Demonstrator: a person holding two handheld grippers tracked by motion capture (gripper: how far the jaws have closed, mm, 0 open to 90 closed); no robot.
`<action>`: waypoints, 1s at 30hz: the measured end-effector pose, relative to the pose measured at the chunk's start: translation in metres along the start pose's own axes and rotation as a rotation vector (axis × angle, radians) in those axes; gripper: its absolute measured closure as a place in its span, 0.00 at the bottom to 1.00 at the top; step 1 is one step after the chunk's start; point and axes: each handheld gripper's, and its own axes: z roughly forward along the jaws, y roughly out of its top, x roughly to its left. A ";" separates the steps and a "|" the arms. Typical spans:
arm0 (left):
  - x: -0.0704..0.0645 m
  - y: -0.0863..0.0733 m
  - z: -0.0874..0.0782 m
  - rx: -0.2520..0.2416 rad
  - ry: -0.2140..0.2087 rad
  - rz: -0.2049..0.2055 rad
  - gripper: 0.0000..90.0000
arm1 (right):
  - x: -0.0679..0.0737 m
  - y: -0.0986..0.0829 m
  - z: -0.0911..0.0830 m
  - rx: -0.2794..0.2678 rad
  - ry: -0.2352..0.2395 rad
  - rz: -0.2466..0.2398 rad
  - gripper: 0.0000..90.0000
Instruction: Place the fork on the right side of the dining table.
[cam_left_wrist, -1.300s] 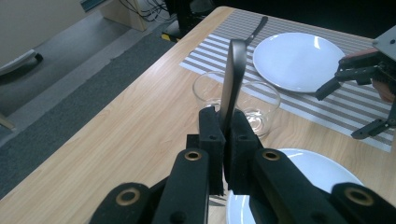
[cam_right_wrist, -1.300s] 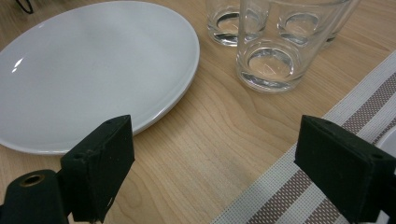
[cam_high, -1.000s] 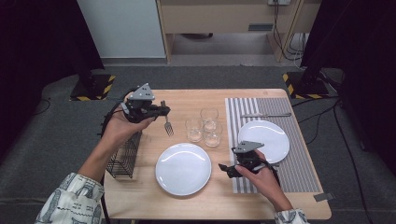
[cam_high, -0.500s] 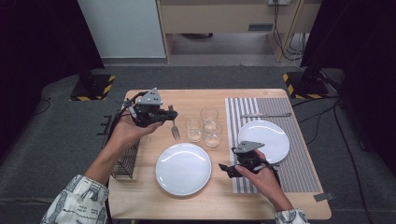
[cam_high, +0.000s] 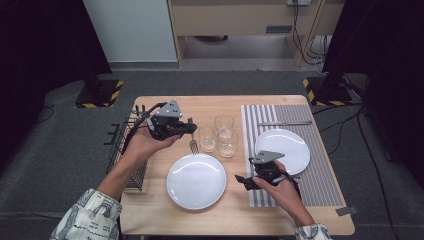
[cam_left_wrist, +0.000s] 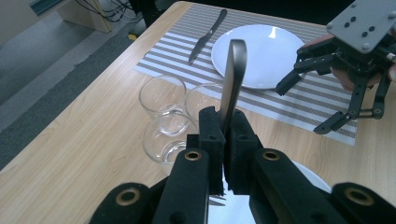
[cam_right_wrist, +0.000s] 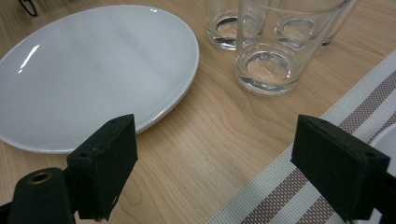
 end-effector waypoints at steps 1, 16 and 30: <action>-0.001 0.000 0.000 -0.001 -0.002 -0.001 0.96 | 0.000 0.000 0.000 0.001 0.000 0.000 0.16; -0.012 0.001 0.013 -0.003 -0.040 0.010 0.97 | 0.001 0.000 0.001 0.000 0.005 -0.002 0.17; -0.023 0.005 0.028 -0.004 -0.083 0.031 0.96 | 0.001 0.003 -0.003 -0.005 0.050 -0.014 0.22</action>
